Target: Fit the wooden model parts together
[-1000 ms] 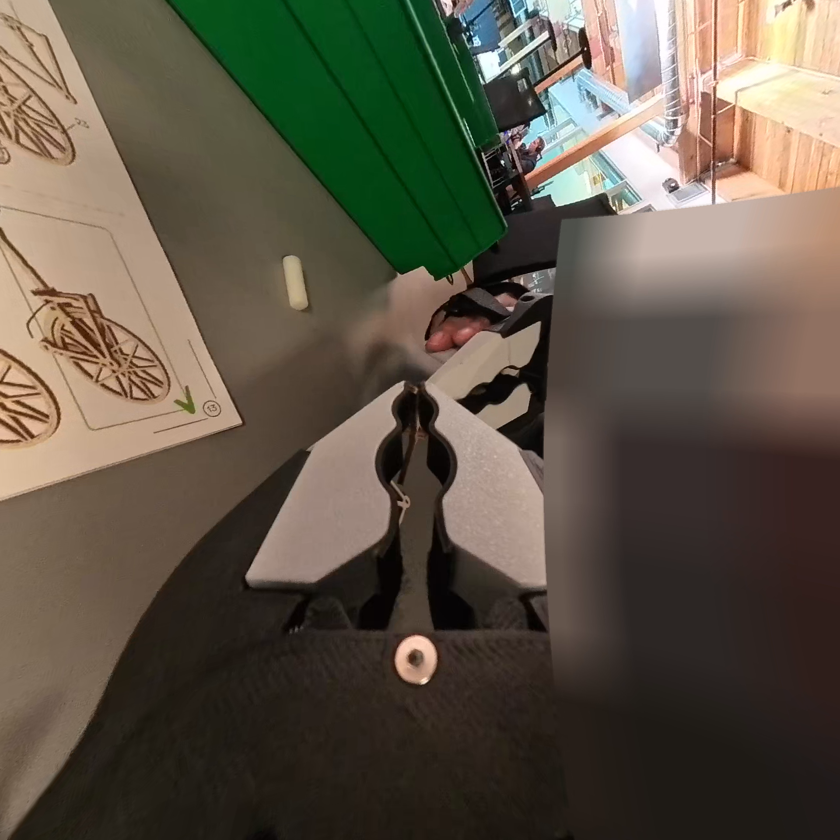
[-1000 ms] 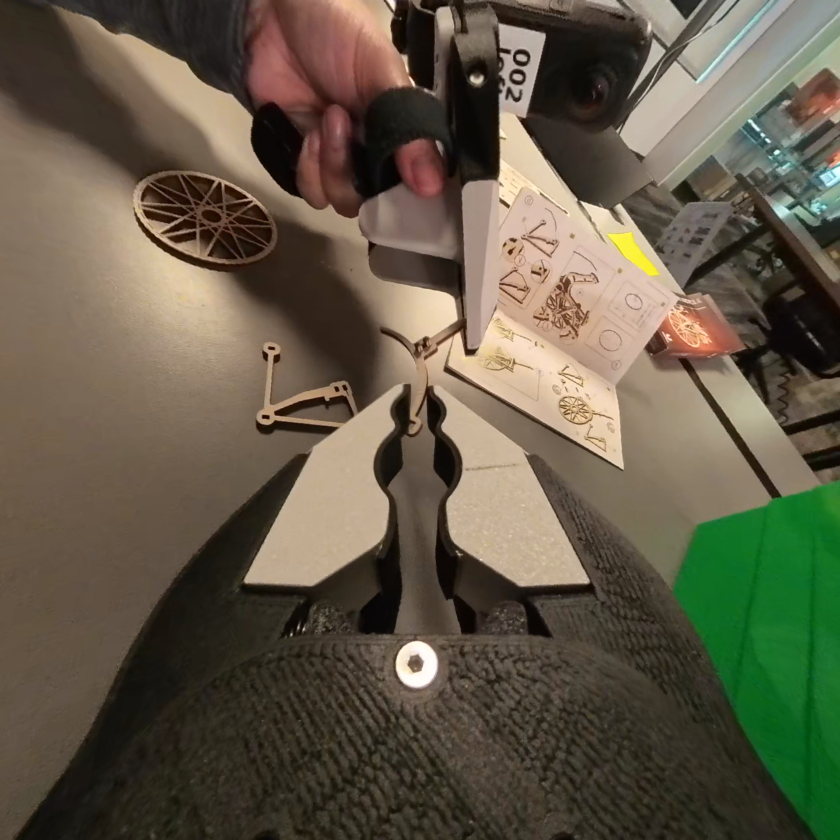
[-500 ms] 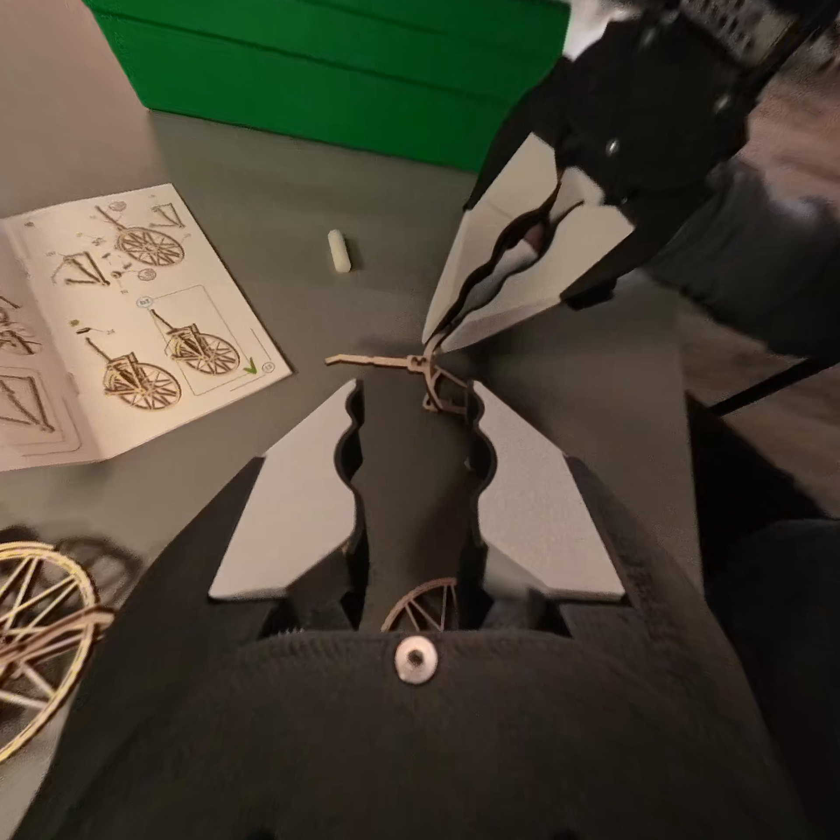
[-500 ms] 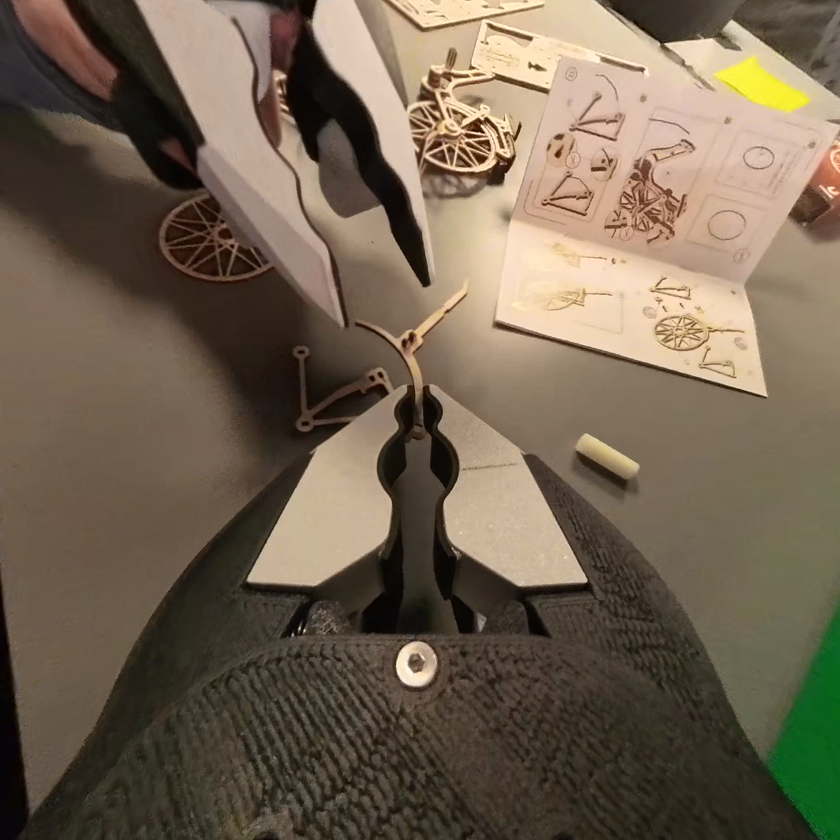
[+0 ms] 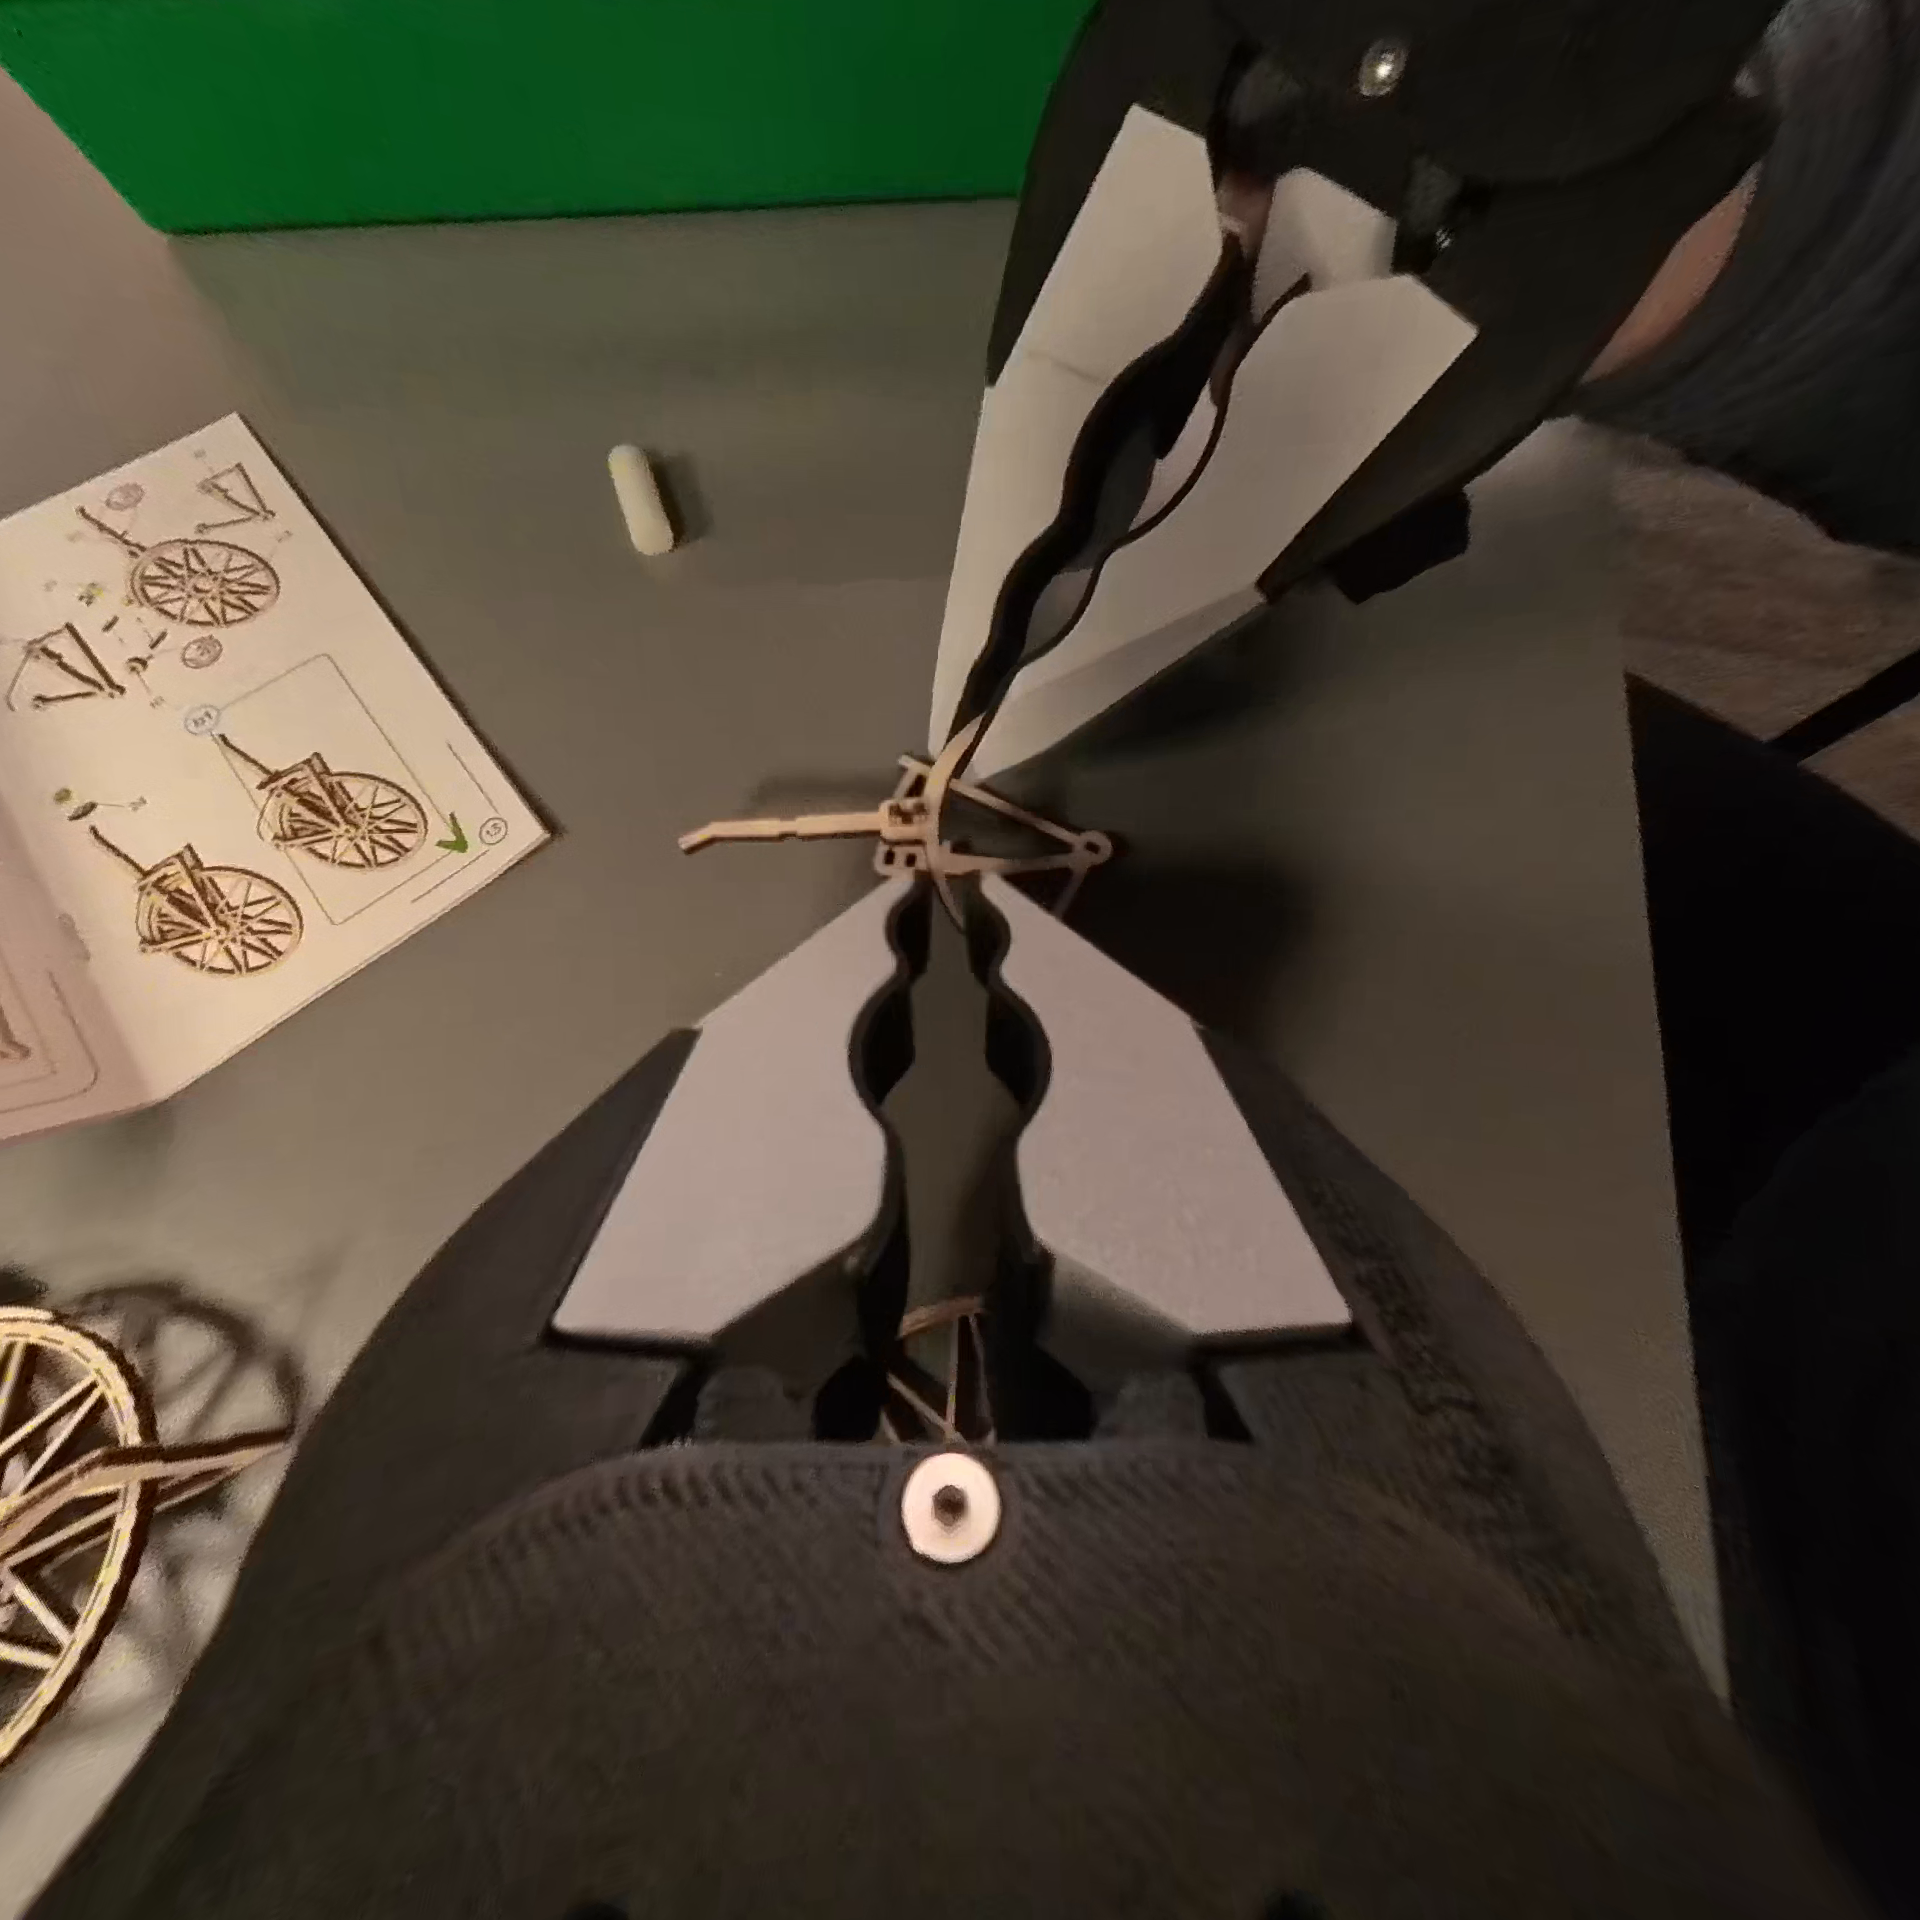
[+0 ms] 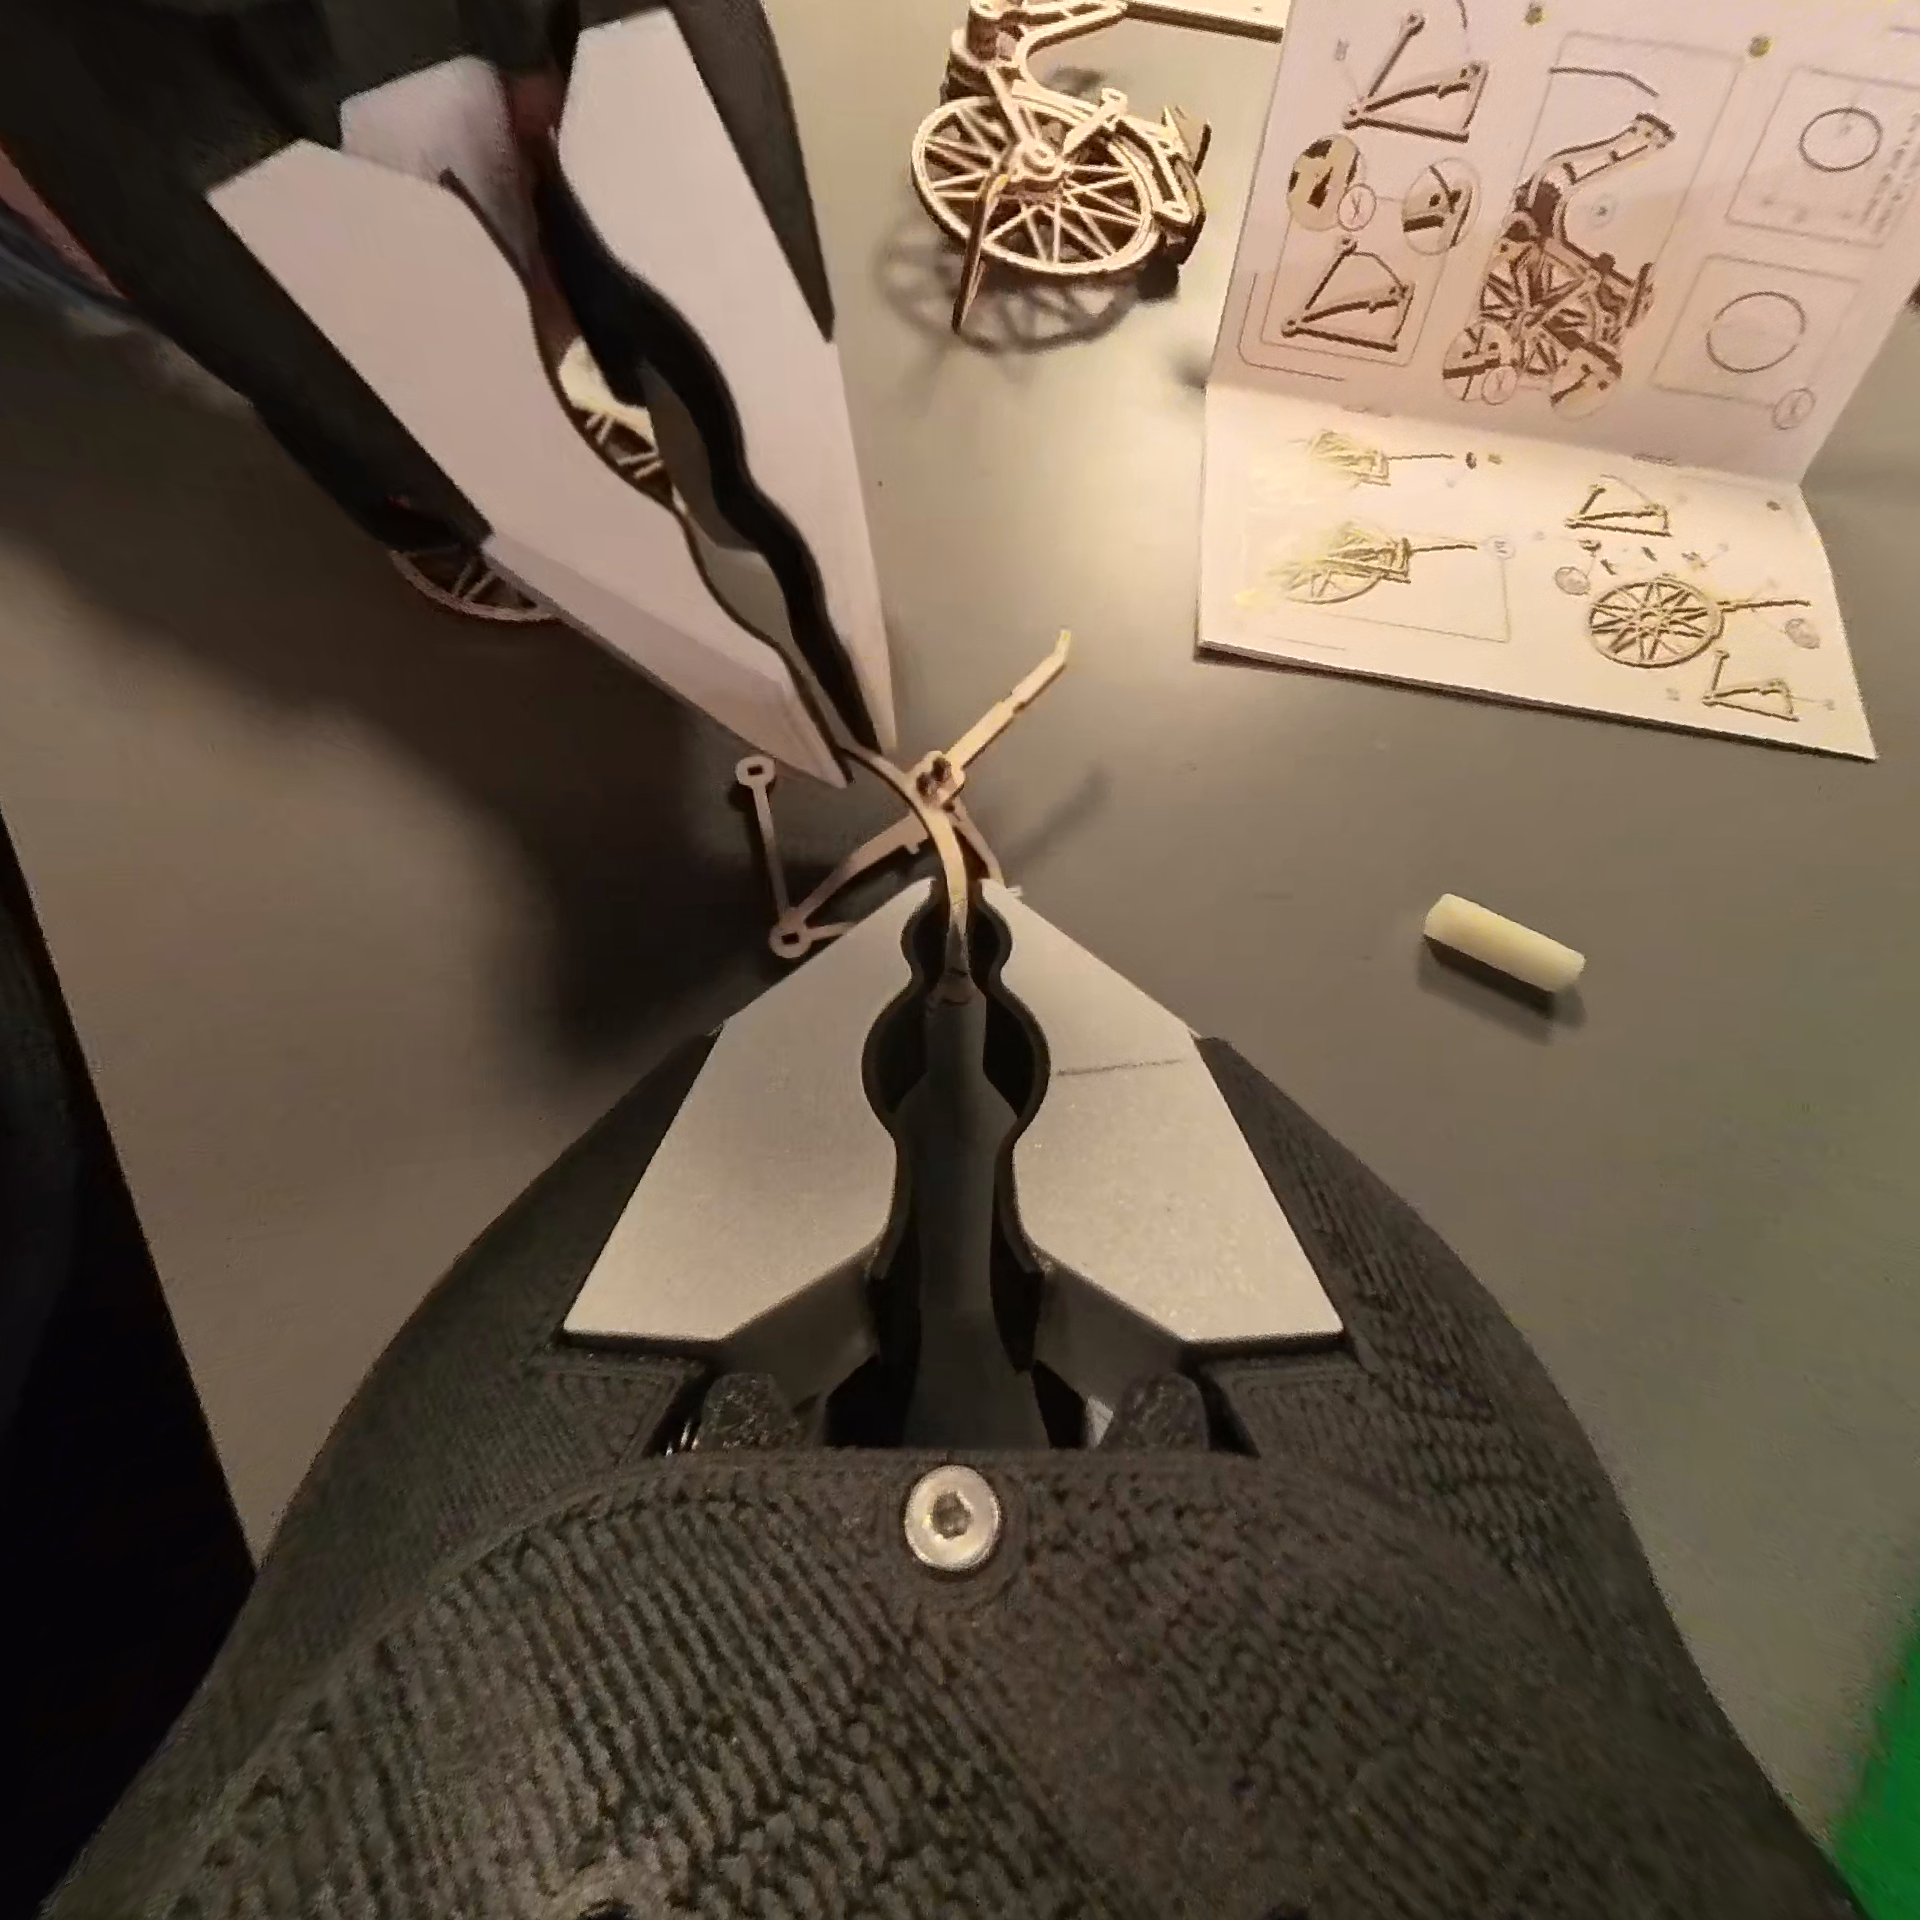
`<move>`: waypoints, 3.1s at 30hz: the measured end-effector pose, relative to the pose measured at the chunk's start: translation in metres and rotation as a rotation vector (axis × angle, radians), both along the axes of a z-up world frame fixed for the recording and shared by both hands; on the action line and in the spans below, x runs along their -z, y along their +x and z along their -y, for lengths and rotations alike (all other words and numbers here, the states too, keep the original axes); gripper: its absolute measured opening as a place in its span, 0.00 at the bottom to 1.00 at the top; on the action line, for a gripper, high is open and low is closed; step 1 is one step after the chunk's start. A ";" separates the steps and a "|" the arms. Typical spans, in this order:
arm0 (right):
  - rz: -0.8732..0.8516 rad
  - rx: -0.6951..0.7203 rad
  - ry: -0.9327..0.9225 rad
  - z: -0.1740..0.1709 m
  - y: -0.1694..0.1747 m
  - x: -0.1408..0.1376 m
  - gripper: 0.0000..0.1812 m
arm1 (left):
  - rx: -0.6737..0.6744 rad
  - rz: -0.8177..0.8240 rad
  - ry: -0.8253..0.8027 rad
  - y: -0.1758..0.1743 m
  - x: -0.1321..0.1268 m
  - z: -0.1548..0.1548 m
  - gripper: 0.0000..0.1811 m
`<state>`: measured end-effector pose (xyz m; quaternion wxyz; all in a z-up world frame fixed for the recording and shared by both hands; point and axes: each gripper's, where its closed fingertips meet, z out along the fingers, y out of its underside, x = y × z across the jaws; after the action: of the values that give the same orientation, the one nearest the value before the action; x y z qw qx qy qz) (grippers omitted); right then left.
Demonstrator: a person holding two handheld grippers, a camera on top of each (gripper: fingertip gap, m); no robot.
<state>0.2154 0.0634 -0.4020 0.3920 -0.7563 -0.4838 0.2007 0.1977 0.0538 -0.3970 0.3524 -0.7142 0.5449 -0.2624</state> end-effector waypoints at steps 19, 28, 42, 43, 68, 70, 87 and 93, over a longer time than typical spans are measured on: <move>-0.035 -0.103 0.067 0.000 -0.003 -0.009 0.13 | -0.040 -0.117 -0.037 -0.006 0.014 -0.005 0.01; 0.020 -0.162 0.129 0.001 -0.018 -0.005 0.06 | -0.047 -0.117 -0.050 -0.005 0.014 -0.004 0.01; 0.019 -0.270 0.097 -0.001 -0.023 -0.003 0.04 | -0.032 -0.143 -0.013 -0.005 0.014 -0.003 0.01; 0.022 -0.277 0.098 -0.001 -0.024 -0.003 0.04 | -0.031 -0.146 -0.009 -0.005 0.014 -0.003 0.01; 0.026 -0.340 0.053 -0.001 -0.026 -0.007 0.00 | -0.007 -0.186 0.048 -0.004 0.014 -0.002 0.00; 0.003 -0.339 0.052 -0.002 -0.023 -0.011 0.03 | -0.010 -0.181 0.042 -0.004 0.014 -0.002 0.00; 0.067 -0.389 0.092 -0.001 -0.021 -0.004 0.02 | -0.018 -0.177 0.066 -0.005 0.011 -0.005 0.00; 0.046 -0.432 0.064 -0.002 -0.020 -0.006 0.01 | -0.024 -0.140 0.055 -0.003 0.006 -0.005 0.00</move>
<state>0.1957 0.0649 -0.3962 0.3527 -0.6266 -0.6496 0.2471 0.1950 0.0584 -0.4035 0.3364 -0.7273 0.5664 -0.1925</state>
